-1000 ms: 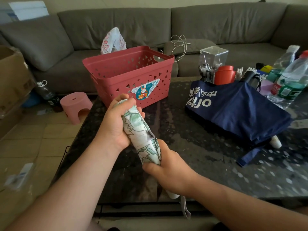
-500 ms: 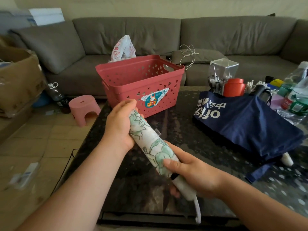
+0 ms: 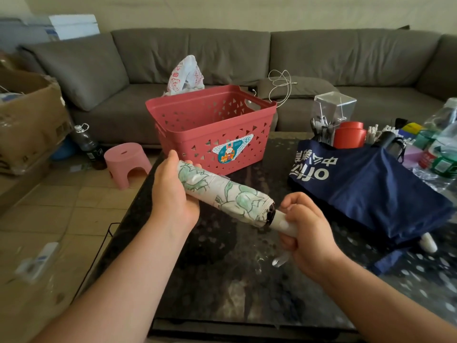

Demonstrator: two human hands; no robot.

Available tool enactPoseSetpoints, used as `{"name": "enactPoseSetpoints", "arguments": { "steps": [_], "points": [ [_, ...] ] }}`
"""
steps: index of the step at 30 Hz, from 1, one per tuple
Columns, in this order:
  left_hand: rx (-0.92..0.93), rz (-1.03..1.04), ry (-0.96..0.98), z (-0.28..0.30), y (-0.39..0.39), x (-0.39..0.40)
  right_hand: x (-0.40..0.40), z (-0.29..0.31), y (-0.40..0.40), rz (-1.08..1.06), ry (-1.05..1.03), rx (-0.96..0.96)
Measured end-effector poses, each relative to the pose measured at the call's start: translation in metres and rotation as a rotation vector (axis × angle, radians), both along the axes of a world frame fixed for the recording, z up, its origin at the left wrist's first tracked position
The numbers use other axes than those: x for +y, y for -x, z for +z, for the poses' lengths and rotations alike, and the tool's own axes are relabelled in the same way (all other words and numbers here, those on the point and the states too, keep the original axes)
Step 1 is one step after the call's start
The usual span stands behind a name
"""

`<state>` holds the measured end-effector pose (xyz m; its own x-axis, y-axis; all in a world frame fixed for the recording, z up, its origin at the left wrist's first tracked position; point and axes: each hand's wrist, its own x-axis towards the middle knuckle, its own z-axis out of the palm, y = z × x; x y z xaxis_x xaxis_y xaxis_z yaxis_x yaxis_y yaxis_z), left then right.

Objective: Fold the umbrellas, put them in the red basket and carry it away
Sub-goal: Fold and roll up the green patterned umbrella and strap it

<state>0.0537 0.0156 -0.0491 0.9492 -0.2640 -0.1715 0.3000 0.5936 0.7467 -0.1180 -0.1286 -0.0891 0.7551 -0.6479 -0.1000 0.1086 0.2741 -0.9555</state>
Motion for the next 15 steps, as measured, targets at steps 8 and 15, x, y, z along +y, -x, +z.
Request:
{"name": "enactPoseSetpoints", "arguments": {
  "steps": [8, 15],
  "points": [
    [-0.303, 0.010, -0.323, 0.030, -0.008, -0.010, -0.051, 0.038, -0.045, -0.287, -0.202, -0.082],
    [-1.098, 0.145, -1.217, 0.090, -0.127, 0.007, -0.108, 0.125, -0.174, -0.265, -0.014, -0.151]
  ]
}}
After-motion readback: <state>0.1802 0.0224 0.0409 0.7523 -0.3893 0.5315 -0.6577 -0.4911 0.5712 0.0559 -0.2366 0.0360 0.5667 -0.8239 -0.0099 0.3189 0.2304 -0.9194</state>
